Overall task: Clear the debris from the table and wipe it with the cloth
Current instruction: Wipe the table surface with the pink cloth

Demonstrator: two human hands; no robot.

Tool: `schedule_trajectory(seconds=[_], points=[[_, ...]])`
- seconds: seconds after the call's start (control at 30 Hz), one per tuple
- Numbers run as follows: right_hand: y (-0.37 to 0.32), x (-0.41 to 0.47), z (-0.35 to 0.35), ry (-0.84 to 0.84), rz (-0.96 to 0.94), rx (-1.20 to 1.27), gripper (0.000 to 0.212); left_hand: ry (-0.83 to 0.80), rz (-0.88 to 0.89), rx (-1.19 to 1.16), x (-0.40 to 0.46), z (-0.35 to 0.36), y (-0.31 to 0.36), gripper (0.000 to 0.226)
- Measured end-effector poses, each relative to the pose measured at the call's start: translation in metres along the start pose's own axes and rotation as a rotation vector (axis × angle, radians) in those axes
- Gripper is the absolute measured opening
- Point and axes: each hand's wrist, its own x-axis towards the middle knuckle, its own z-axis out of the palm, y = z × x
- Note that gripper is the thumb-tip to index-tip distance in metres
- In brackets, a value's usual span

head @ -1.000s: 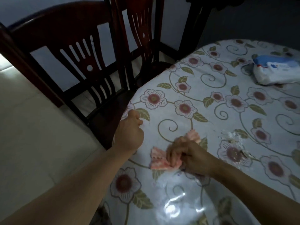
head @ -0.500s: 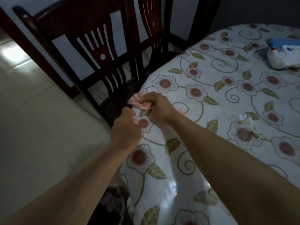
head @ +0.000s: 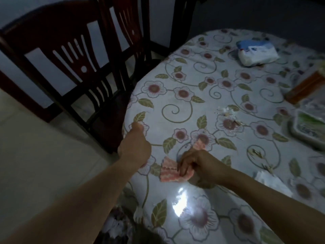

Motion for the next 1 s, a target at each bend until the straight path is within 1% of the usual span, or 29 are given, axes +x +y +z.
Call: schedule_trajectory(seconds=[0.07, 0.13, 0.2, 0.23, 0.37, 0.47, 0.57, 0.63, 0.67, 0.7, 0.77, 0.83, 0.9, 0.97, 1.0], points=[[-0.002, -0.008, -0.014, 0.044, 0.077, 0.057, 0.034, -0.052, 0.062, -0.052, 0.001, 0.003, 0.010, 0.042], [-0.007, -0.019, -0.041, 0.192, 0.175, 0.223, 0.040, -0.071, 0.113, -0.082, 0.004, 0.009, 0.027, 0.041], [-0.003, -0.028, -0.075, 0.374, 0.261, 0.436, 0.052, -0.082, 0.147, -0.092, 0.006, 0.015, 0.047, 0.039], [0.002, -0.030, -0.096, 0.459, 0.287, 0.487, 0.054, -0.086, 0.163, -0.098, 0.009, 0.020, 0.059, 0.040], [0.029, -0.024, -0.163, 0.706, 0.321, 0.479, 0.054, -0.097, 0.176, -0.121, 0.026, 0.038, 0.095, 0.043], [0.066, -0.011, -0.206, 0.811, 0.344, 0.504, 0.053, -0.095, 0.164, -0.115, 0.048, 0.056, 0.122, 0.046], [0.109, 0.006, -0.233, 0.852, 0.396, 0.459, 0.047, -0.075, 0.177, -0.090, 0.073, 0.074, 0.143, 0.048], [0.139, 0.016, -0.234, 0.870, 0.446, 0.386, 0.043, -0.063, 0.195, -0.081, 0.086, 0.085, 0.152, 0.047], [0.153, 0.020, -0.232, 0.861, 0.482, 0.333, 0.045, -0.055, 0.201, -0.073, 0.092, 0.092, 0.156, 0.046], [0.165, 0.022, -0.226, 0.834, 0.496, 0.258, 0.049, -0.038, 0.202, -0.065, 0.097, 0.097, 0.159, 0.045], [0.182, 0.024, -0.216, 0.788, 0.459, 0.106, 0.062, 0.013, 0.194, -0.056, 0.104, 0.105, 0.158, 0.045], [0.188, 0.025, -0.210, 0.726, 0.443, -0.035, 0.068, 0.057, 0.205, -0.071, 0.108, 0.110, 0.154, 0.046], [0.179, 0.025, -0.202, 0.640, 0.416, -0.135, 0.061, 0.067, 0.241, -0.058, 0.106, 0.112, 0.151, 0.046], [0.173, 0.022, -0.189, 0.557, 0.317, -0.186, 0.051, 0.078, 0.249, -0.035, 0.106, 0.113, 0.153, 0.045], [0.167, 0.019, -0.181, 0.505, 0.276, -0.188, 0.051, 0.077, 0.234, -0.023, 0.107, 0.113, 0.154, 0.044]])
